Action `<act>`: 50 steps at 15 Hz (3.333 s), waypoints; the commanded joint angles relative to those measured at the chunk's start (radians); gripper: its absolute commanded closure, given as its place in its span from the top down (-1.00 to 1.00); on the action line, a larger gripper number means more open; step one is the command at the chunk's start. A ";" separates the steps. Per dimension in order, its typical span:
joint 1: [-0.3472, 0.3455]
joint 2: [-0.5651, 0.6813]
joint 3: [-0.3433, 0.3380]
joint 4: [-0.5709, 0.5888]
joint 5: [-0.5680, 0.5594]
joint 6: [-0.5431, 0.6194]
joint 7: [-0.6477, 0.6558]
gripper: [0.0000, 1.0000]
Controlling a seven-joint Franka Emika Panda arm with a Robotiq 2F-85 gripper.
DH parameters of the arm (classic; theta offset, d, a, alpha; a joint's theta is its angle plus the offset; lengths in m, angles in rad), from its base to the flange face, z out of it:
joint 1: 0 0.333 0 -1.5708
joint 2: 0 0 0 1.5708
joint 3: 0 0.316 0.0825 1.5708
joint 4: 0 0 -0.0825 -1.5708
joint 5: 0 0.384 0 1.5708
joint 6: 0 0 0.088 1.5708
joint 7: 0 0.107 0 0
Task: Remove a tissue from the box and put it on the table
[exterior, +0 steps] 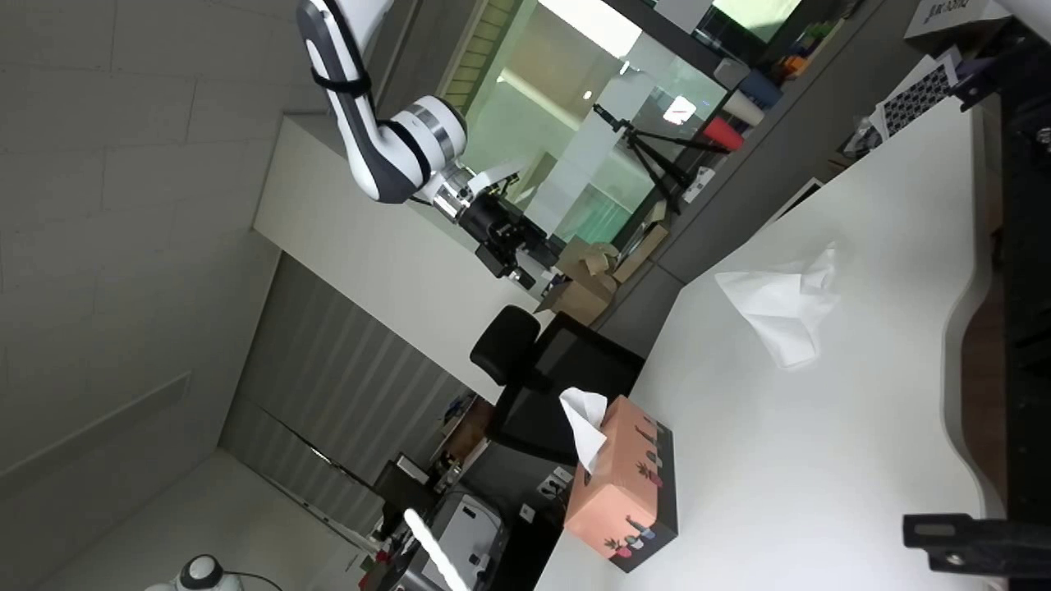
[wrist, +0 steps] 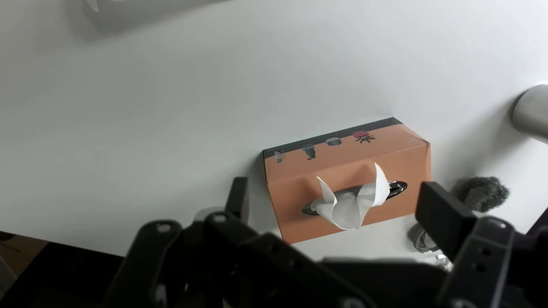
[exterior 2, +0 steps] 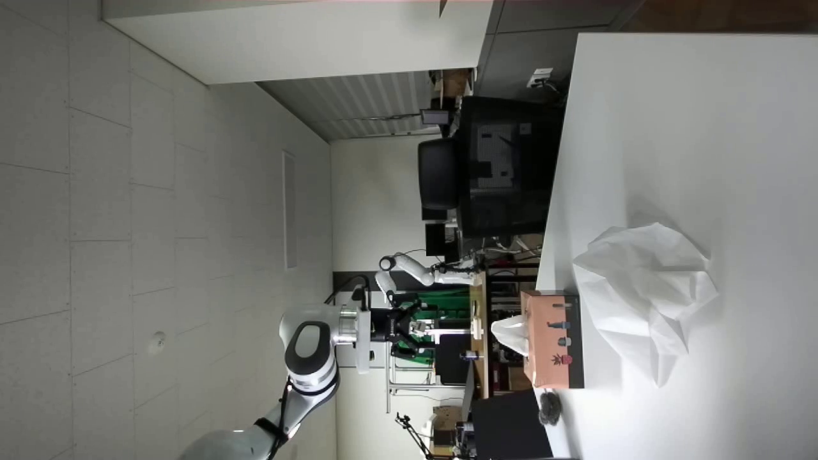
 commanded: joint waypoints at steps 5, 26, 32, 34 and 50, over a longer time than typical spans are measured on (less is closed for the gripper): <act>-0.035 0.000 0.037 0.002 -0.007 -0.002 0.005 1.00; 0.059 0.439 0.104 0.258 0.032 0.437 0.655 1.00; 0.181 0.491 0.013 0.293 -0.012 0.397 1.031 1.00; 0.219 0.500 -0.021 0.303 -0.029 0.357 1.147 1.00; 0.256 0.560 -0.031 0.351 -0.140 0.307 1.535 -0.19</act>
